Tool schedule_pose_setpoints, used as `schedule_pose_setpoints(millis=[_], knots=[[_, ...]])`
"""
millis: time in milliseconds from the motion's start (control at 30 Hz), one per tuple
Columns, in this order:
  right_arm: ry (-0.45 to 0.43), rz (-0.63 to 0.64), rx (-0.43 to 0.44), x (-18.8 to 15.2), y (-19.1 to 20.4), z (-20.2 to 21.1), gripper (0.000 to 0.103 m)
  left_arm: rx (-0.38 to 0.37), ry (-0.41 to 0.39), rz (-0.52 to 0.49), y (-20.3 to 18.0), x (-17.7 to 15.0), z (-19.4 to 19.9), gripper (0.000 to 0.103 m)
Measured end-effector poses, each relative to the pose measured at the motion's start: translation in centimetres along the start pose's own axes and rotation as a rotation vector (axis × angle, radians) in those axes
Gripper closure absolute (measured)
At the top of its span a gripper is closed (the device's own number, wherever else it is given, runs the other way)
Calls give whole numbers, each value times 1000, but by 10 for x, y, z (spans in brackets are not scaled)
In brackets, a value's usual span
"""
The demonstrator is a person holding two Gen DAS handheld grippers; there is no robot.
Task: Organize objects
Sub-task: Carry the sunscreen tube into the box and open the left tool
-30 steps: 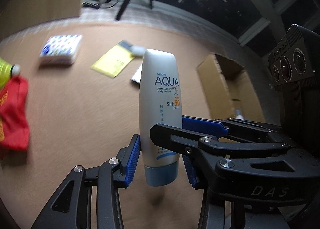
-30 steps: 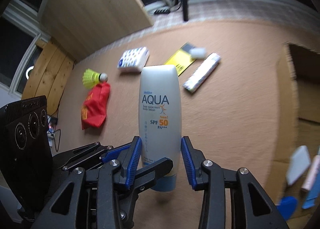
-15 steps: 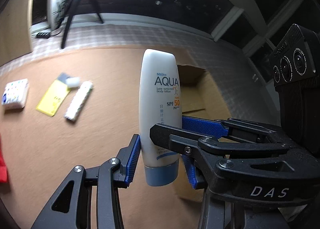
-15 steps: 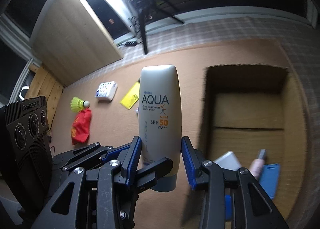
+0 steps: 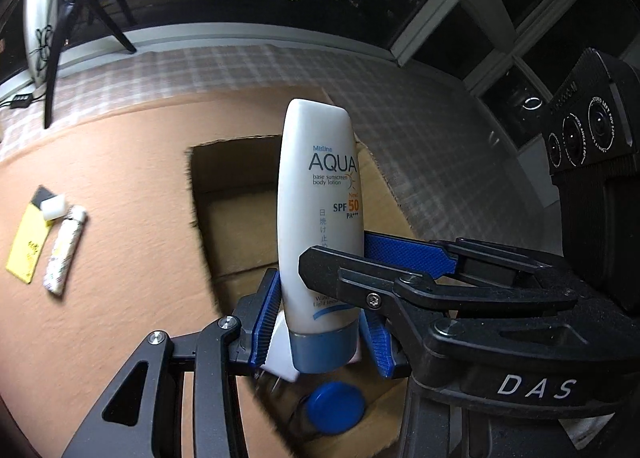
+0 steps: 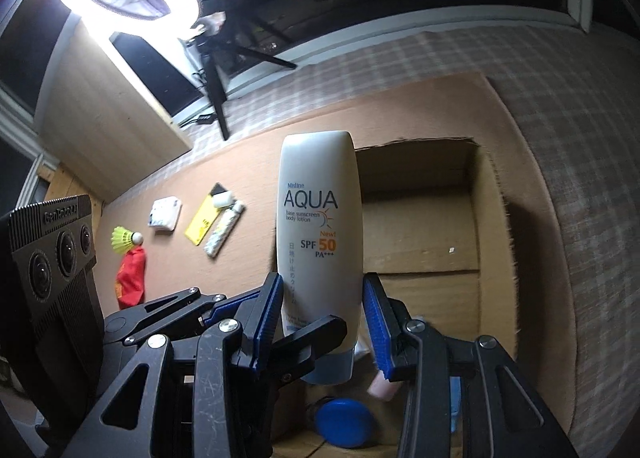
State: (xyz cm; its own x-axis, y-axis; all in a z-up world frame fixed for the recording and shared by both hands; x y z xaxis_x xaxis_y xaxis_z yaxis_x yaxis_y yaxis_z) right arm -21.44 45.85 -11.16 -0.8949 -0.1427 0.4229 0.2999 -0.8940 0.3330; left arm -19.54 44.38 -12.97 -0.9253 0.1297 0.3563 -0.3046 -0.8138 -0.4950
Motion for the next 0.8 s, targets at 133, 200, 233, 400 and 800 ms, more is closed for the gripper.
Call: schedule_pose_setpoints(millis=[133,200,233,400,800], knots=[[6,-15,0,1,-14,-5,65,7,19,0,-5,7,-18,59],[9,-18,2,3,-18,-7,65,11,24,1,-7,9,-25,59],[10,-19,2,4,-20,-8,65,14,26,1,-8,10,-28,59],[18,-26,2,9,-27,-14,65,23,37,-1,-9,13,-39,59],[-17,-36,-57,15,-35,-6,52,43,34,-1,-14,7,-32,34]])
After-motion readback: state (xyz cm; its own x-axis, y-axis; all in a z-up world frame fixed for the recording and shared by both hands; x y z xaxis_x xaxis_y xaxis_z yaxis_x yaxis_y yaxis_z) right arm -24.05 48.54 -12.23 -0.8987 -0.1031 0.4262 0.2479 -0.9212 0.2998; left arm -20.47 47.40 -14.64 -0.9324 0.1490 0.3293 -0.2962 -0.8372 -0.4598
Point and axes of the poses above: each gripper's, at about its wrist camera, not at the fingertips, and z roughly against the way its jaws point, y to its left, x to its top, the point moved 3 cm from there along -z, roughly the way its jaws point, and after that the axes turned 10 degrees about z, right-handed, at the moved point
